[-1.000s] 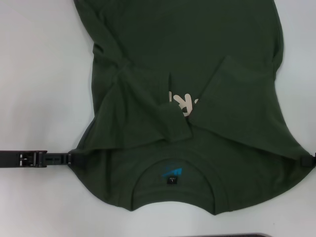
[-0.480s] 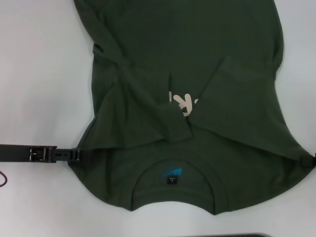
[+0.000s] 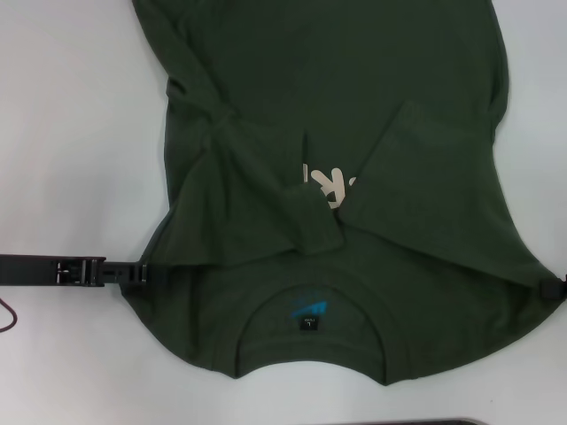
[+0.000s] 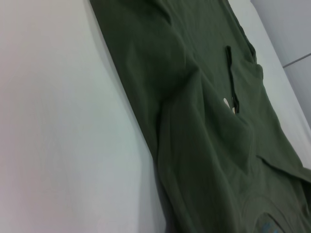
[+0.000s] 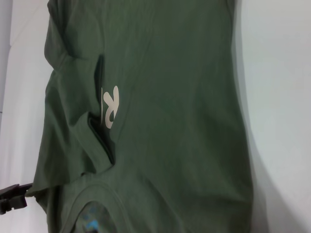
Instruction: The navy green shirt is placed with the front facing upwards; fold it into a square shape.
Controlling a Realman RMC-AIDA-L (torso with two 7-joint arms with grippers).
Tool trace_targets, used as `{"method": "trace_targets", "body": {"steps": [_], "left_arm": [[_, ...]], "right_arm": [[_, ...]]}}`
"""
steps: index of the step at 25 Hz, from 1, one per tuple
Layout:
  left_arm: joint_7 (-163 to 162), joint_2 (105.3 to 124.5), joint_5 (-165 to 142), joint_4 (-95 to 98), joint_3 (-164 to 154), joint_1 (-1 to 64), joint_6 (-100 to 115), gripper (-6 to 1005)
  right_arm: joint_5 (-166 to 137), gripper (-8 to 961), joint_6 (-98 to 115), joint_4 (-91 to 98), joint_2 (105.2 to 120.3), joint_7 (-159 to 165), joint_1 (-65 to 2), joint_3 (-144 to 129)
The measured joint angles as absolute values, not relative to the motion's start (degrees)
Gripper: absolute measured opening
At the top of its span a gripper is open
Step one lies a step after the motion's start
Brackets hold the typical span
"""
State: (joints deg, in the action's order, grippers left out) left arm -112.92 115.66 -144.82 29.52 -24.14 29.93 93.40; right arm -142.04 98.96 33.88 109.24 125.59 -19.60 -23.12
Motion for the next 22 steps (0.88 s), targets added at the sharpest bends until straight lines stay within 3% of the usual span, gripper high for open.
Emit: {"method": "trace_targets", "body": {"steps": [13, 22], "left_arm": [[-113.56, 115.58, -144.81, 29.5, -24.03, 29.42, 90.35, 580], [-114.23, 115.33, -145.16, 29.6, -24.15, 29.46, 91.25, 144]], "right_arm": [[-141.79, 50, 99.39, 33.93, 109.18, 125.48, -19.76, -23.12], [-141.76, 49, 99.4, 33.83, 109.15, 125.5, -19.68, -23.03]]}}
